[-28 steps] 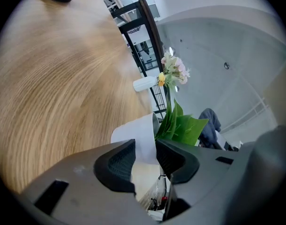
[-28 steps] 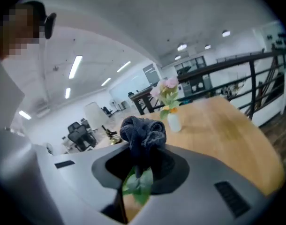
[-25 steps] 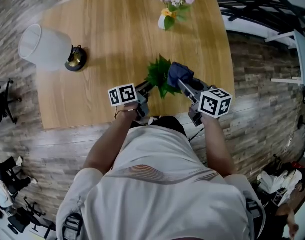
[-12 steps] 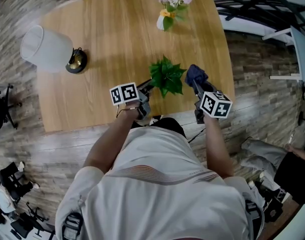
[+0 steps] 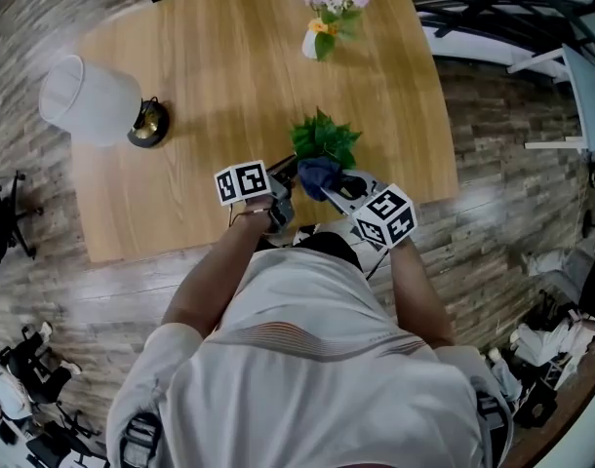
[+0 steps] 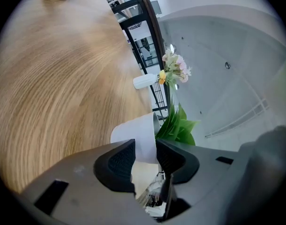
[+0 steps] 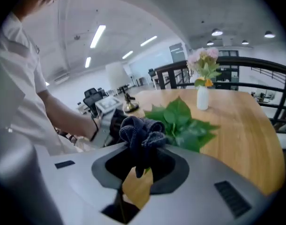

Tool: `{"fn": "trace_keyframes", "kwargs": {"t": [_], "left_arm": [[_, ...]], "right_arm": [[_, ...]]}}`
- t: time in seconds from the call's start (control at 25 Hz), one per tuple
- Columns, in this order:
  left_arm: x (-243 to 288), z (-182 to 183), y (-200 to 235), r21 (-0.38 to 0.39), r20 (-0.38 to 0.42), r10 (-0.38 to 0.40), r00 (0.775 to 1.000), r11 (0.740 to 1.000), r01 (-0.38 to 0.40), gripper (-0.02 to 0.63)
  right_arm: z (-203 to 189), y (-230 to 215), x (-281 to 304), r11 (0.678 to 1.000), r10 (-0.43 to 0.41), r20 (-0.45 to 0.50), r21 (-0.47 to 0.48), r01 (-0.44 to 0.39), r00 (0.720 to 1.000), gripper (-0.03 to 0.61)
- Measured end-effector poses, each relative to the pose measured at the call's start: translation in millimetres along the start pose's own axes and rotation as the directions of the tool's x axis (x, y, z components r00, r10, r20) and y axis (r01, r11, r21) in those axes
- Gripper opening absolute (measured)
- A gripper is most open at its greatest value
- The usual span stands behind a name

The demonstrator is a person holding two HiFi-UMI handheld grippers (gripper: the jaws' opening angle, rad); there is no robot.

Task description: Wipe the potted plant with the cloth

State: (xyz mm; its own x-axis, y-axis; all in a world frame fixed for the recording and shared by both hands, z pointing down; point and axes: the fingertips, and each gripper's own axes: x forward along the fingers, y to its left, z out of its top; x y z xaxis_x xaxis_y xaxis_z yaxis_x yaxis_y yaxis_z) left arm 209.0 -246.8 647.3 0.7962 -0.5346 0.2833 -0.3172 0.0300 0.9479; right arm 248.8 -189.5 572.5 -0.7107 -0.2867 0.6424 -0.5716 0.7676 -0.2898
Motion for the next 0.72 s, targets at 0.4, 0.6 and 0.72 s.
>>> {"fn": "trace_keyframes", "kwargs": {"t": [0.4, 0.6, 0.72], "left_arm": [[1, 1, 0, 0.005, -0.005, 0.001, 1.0, 1.0, -0.001, 0.138], [2, 1, 0, 0.006, -0.006, 0.0, 1.0, 1.0, 0.001, 0.138], [2, 1, 0, 0.008, -0.004, -0.002, 1.0, 1.0, 0.002, 0.138]], "right_arm": [[-82, -41, -27, 0.972, -0.11, -0.123, 0.192, 0.132, 0.986, 0.135], [-12, 14, -47, 0.985, 0.155, 0.076, 0.068, -0.16, 0.985, 0.135], [22, 8, -44, 0.986, 0.14, 0.174, 0.066, -0.154, 0.975, 0.135]]}}
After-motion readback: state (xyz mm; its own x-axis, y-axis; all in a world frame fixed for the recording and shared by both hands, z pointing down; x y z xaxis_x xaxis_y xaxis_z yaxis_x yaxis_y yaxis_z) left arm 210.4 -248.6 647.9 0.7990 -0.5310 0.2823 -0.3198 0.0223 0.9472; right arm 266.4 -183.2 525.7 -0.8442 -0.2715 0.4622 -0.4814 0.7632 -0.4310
